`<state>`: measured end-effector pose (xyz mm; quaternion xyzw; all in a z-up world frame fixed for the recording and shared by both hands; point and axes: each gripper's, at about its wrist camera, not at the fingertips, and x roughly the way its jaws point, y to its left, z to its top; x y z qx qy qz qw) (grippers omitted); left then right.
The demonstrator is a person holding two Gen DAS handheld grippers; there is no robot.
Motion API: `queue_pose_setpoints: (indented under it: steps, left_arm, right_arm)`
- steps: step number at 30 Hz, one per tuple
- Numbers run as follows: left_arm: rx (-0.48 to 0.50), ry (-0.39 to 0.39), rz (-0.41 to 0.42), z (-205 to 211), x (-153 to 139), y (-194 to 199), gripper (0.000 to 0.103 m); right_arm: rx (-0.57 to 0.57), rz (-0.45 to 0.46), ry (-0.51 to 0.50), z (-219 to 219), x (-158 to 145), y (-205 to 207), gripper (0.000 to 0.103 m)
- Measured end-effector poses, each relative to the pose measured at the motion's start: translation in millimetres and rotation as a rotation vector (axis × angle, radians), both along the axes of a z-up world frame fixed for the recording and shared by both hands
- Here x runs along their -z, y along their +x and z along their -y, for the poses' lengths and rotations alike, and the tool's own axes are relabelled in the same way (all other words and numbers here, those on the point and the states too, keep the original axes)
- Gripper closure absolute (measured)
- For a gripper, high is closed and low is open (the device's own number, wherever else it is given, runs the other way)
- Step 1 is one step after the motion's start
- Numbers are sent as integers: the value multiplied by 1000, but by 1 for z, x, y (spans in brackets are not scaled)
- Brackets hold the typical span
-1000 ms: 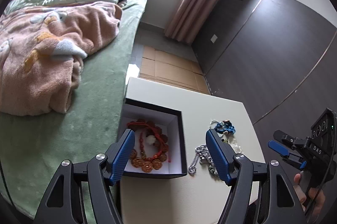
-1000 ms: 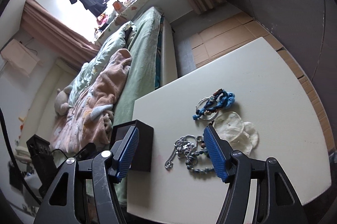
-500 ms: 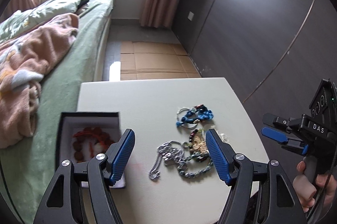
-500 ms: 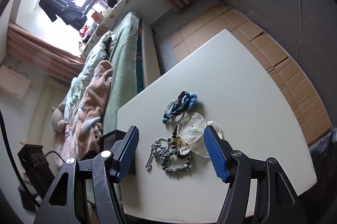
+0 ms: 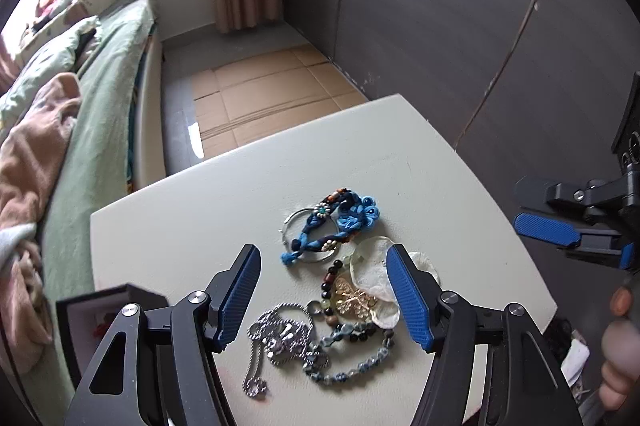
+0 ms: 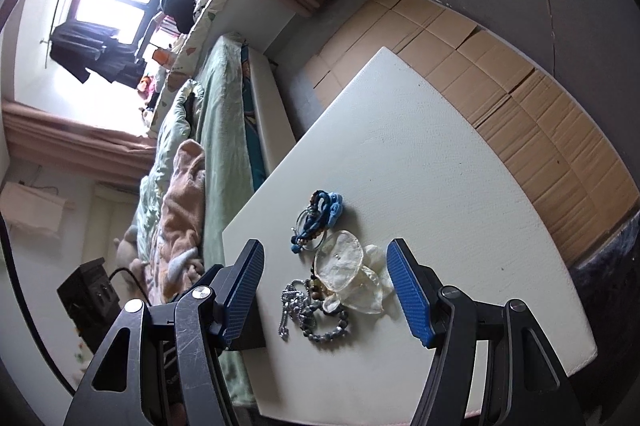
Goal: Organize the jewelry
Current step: 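Move the left tool over the blue knotted bracelet, then close the left tool on the blue knotted bracelet and lift it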
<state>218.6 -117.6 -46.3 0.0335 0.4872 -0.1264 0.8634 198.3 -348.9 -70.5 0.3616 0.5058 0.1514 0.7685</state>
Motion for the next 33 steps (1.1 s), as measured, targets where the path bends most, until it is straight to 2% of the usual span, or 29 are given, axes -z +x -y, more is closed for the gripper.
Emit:
queue_pose_setpoints:
  steps: [2, 7, 14, 16, 17, 18, 20, 22, 28, 33]
  left_arm:
    - [13, 26, -9, 8, 7, 6, 44]
    - [46, 40, -44, 24, 26, 21, 44]
    - [22, 83, -98, 26, 58, 38, 46]
    - [10, 100, -94, 24, 61, 36, 56]
    - [6, 103, -93, 22, 61, 36, 77]
    - [2, 90, -105, 19, 62, 36, 93]
    - [-23, 31, -109, 9, 58, 33, 93]
    - [-45, 15, -72, 1, 48, 27, 93]
    - [-78, -134, -20, -22, 18, -1, 94]
    - [-89, -222, 36, -41, -2, -26, 94]
  right_arm:
    - [13, -14, 13, 5, 3, 3, 39]
    - [41, -45, 25, 15, 9, 8, 39]
    - [32, -68, 4, 16, 13, 14, 39]
    - [32, -72, 14, 18, 15, 14, 38]
    - [35, -73, 17, 19, 15, 14, 38]
    - [37, -75, 15, 19, 15, 14, 38]
    - [37, -75, 8, 19, 15, 14, 38]
    - [29, -70, 1, 17, 14, 13, 38]
    - [-24, -70, -32, 0, 17, 12, 38]
    - [-88, -67, -88, -20, 19, 10, 38]
